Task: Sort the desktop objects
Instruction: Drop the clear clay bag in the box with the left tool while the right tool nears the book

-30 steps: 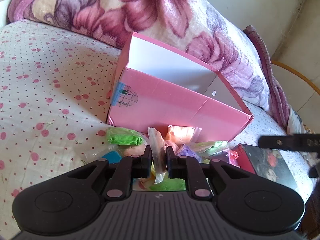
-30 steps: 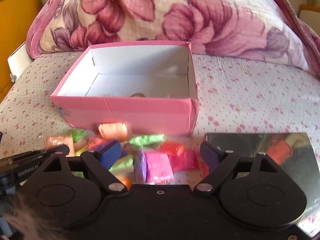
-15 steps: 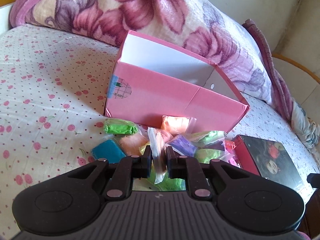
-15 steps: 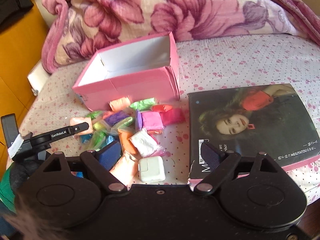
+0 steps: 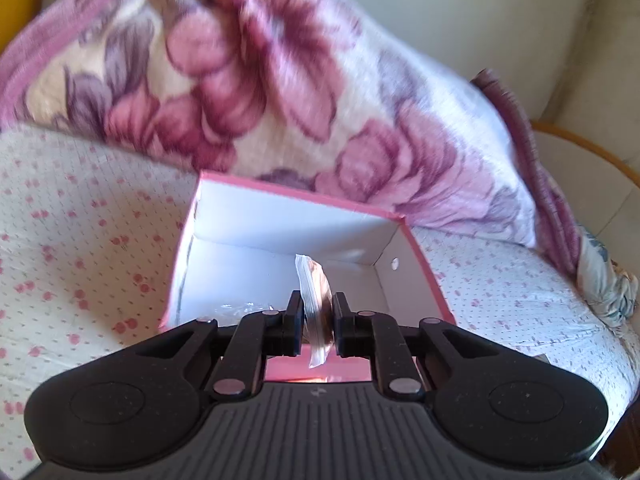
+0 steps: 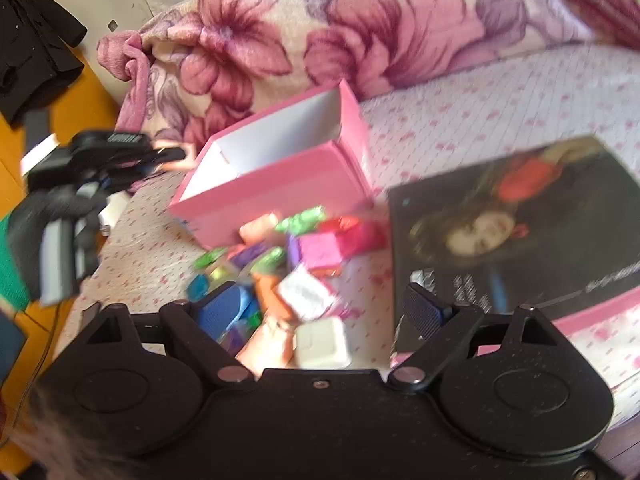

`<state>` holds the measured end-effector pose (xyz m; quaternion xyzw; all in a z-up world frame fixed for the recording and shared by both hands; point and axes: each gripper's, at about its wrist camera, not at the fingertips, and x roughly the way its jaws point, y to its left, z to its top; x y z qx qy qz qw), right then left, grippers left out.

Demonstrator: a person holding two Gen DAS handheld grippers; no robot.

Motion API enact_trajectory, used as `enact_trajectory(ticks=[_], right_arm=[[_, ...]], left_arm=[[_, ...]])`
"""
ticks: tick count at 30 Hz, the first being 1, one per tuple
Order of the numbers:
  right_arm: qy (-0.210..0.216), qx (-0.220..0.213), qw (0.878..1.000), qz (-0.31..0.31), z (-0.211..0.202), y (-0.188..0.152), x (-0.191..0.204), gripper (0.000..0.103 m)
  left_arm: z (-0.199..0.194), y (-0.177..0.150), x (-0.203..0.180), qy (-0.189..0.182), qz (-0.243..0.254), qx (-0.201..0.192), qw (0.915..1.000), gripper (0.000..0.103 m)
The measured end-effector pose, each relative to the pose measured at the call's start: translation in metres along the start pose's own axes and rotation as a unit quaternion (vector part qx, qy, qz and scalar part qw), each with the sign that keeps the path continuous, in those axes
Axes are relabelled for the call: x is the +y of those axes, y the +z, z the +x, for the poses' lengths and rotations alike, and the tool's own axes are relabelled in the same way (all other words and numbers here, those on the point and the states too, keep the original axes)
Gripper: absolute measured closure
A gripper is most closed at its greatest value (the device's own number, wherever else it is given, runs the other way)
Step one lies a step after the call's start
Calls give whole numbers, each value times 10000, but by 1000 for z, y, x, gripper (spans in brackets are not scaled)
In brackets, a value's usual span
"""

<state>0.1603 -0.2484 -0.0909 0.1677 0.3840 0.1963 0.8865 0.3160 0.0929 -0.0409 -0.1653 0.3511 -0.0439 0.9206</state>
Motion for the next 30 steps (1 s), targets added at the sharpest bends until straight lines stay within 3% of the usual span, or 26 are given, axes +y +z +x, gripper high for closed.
enact_trajectory(ticks=[4,12,22,23,25,26,30], right_arm=[[19,151,9999,10,12,-16,-12,14],[411,36,9959,811,19,-16,-42,14],[571,201,9941,903,31,-18,-42,14],[580,208,9935,952,31,-18,-43,14],[598,212,9925,1045,31,-18,-46,14],[605,211,9921,1078,31,-18,-47,14],[625,193,9921,1071,31,-18,-47,14]], left_arm=[[43,11,2,112,-87,449,9989,89],[109,15,1,481,-55,1085,9929,89],[146,14,8,636,-373,1538,9853,89],[149,12,10,548,-457,1654,9836,84],[148,8,12,442,-604,1752,9817,58],[144,7,12,391,-639,1706,9825,39],[121,11,7,382,-618,1322,9886,38]])
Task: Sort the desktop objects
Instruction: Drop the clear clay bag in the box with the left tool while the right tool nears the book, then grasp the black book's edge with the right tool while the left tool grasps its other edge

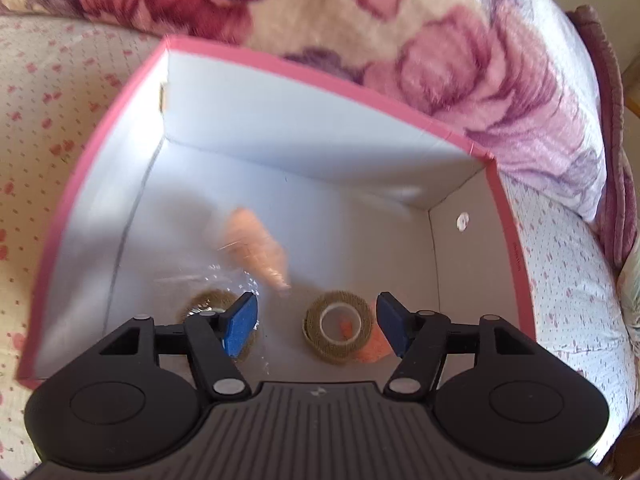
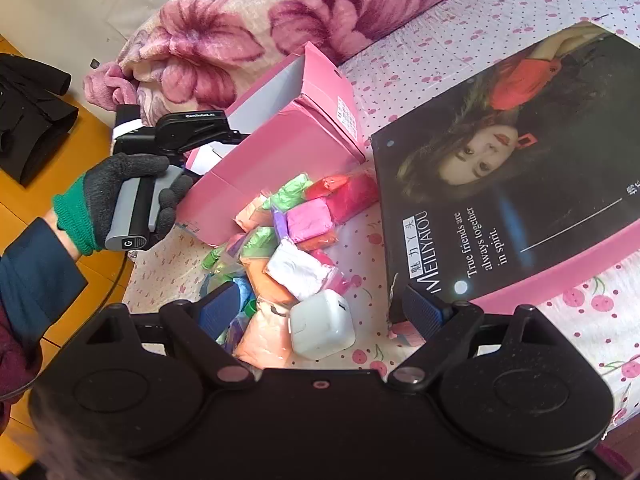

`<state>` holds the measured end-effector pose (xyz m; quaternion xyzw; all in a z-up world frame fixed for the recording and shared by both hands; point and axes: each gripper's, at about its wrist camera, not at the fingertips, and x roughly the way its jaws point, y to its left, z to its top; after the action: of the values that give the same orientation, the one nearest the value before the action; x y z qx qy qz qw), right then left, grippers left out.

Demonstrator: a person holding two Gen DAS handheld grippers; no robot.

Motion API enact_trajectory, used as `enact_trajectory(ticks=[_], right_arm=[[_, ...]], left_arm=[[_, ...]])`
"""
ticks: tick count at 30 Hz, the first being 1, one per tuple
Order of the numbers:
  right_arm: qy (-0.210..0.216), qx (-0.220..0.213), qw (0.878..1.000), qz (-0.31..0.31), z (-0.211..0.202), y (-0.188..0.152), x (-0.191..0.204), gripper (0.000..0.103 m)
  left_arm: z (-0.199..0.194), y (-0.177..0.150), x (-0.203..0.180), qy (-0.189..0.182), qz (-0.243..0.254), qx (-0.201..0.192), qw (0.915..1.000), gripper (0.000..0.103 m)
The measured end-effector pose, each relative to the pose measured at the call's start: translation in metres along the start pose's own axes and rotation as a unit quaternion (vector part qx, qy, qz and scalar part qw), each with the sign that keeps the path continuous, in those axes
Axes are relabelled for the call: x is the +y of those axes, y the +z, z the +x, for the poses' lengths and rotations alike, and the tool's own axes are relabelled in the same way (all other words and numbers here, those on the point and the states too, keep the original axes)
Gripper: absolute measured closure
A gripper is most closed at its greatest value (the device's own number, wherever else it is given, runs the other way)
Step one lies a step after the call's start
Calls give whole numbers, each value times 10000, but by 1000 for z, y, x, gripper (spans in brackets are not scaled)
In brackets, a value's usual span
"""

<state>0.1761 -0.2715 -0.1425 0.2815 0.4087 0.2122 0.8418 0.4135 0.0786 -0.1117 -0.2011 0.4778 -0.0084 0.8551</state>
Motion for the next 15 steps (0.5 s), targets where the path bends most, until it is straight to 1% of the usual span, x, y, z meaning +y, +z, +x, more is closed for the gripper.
enact_trajectory(ticks=[3,7,11,13,15], right_arm=[[5,-18,10000,17,-1,0,1,14],[29,-31,9999,119,-2,1,-2,14],[-1,-14,9993,367,-5,5,-9,14],[-73,41,9991,424,-7,8,-10,14],[-216,-12,9995,248,-12,13,-5,14]], left_arm=[[-23,-4,-5,-101,37,-201,9997,38],[-57,-17,-18,-331,228,-384,9985,38],[-83,-40,-31,-553,493,-497,9960,38],[-93,-55,-35,-674,549,-509,9949,38],[-99,-71,-36,-860,497,-469,9939,38]])
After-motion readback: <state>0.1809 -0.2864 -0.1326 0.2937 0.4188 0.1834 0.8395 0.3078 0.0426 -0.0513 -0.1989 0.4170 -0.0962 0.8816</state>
